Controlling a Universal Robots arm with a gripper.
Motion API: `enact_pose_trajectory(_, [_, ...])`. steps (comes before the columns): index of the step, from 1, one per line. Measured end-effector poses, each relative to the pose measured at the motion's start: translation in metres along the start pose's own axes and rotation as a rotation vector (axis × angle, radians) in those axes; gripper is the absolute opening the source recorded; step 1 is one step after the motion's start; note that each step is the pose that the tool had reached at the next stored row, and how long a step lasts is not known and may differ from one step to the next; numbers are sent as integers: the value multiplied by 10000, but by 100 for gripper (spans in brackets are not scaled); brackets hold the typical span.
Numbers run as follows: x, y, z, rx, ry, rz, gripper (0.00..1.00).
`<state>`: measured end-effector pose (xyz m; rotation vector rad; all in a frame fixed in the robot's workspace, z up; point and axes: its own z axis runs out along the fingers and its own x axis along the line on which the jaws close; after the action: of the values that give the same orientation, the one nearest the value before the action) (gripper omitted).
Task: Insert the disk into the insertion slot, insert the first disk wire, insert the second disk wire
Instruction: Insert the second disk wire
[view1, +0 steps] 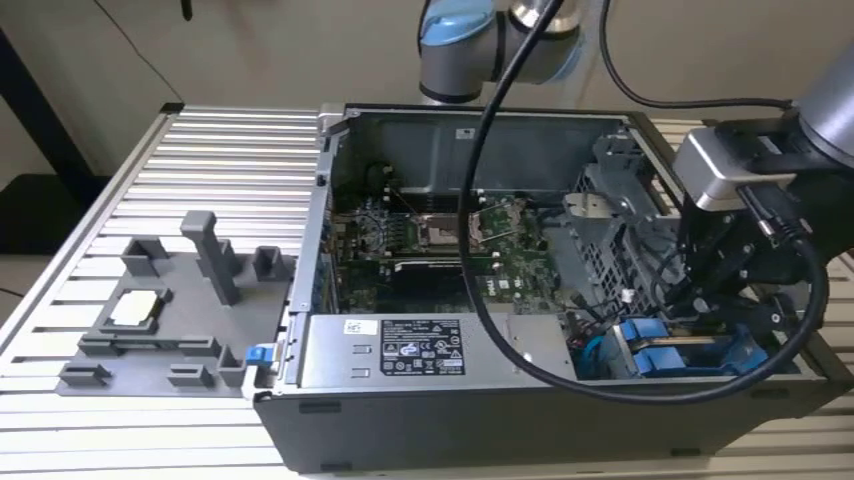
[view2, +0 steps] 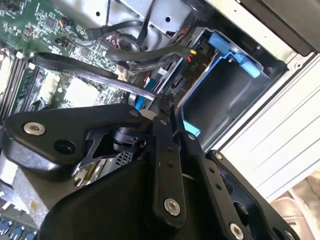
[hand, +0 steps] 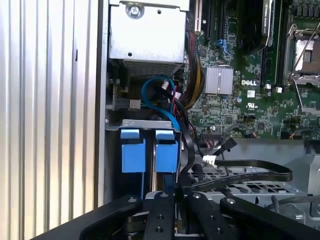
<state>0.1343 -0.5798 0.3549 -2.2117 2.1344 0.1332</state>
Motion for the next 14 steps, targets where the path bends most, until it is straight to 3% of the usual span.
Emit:
enact_pose_trajectory(2, [6, -28, -1, -109, -20, 12, 16])
enact_pose_trajectory(5, [20, -54, -3, -184, -27, 26, 16])
enact_pose_trajectory(14, [43, -109, -1, -229, -46, 70, 16])
